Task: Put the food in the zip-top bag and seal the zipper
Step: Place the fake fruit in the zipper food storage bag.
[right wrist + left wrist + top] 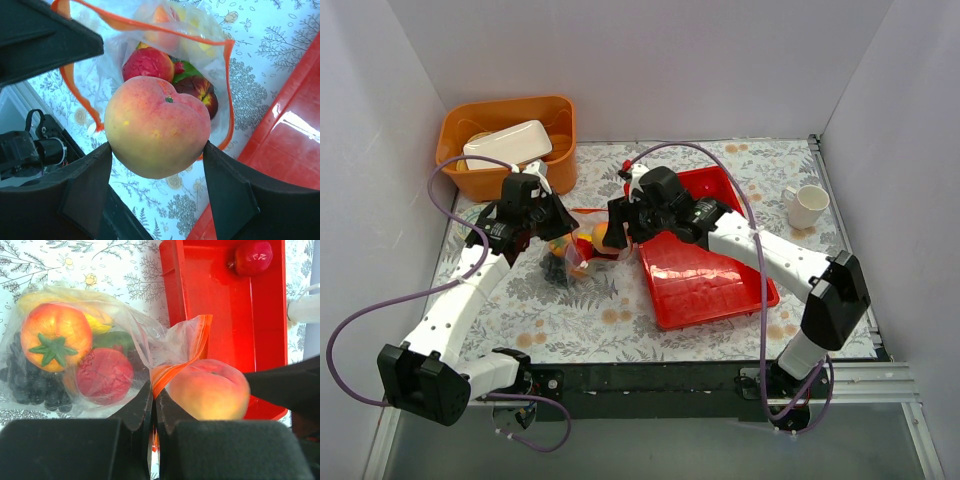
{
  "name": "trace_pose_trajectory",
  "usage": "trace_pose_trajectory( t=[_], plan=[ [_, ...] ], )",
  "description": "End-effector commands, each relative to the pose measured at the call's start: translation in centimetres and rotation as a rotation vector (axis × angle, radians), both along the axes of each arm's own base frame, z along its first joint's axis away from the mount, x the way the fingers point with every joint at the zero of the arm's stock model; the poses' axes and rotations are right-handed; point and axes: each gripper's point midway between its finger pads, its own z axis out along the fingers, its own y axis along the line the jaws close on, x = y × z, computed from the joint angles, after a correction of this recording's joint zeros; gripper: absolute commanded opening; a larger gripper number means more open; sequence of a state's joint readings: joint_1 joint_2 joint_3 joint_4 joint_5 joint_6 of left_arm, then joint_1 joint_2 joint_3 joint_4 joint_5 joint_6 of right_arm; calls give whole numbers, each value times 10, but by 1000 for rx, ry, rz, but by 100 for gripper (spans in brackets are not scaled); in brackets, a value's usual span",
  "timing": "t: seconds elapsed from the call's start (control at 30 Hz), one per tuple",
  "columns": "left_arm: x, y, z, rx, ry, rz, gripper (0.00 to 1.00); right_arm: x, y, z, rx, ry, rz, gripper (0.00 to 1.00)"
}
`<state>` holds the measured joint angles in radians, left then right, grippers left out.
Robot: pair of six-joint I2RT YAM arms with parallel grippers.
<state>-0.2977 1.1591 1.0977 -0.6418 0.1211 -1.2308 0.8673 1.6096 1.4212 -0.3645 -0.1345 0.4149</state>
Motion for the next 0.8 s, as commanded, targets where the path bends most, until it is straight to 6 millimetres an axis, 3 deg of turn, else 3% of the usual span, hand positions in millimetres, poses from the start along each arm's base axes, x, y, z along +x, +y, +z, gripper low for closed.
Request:
trace_pose_trajectory(
  t=[0.0, 0.13, 0.17, 0.3, 0.33, 0.43, 0.63, 0.77],
  plan=[
    [0, -2, 8, -16, -34, -17, 0, 17, 24, 10, 53, -36, -10, 59],
    [-2, -2, 10, -20, -39, -21, 0, 32, 37, -7, 30, -36, -28, 59],
    [-4, -3, 10, -21, -39, -28, 0, 35, 42, 0, 38, -48, -27, 59],
    [-6, -3, 13, -25, -50, -37, 0, 45, 47, -1, 45, -86, -70, 59],
    [-7, -4, 13, -28, -52, -40, 0, 51, 50, 8, 83, -126, -94, 59],
    [-10, -9, 13, -44, -50, -70, 0, 58, 53, 2, 91, -146, -144, 59],
    [-11, -13, 19, -53, -63, -104, 0, 57, 78, 7, 134, -168, -122, 61],
    [-10, -15, 25, -61, -74, -114, 0, 55, 90, -4, 109, -153, -108, 70]
  ],
)
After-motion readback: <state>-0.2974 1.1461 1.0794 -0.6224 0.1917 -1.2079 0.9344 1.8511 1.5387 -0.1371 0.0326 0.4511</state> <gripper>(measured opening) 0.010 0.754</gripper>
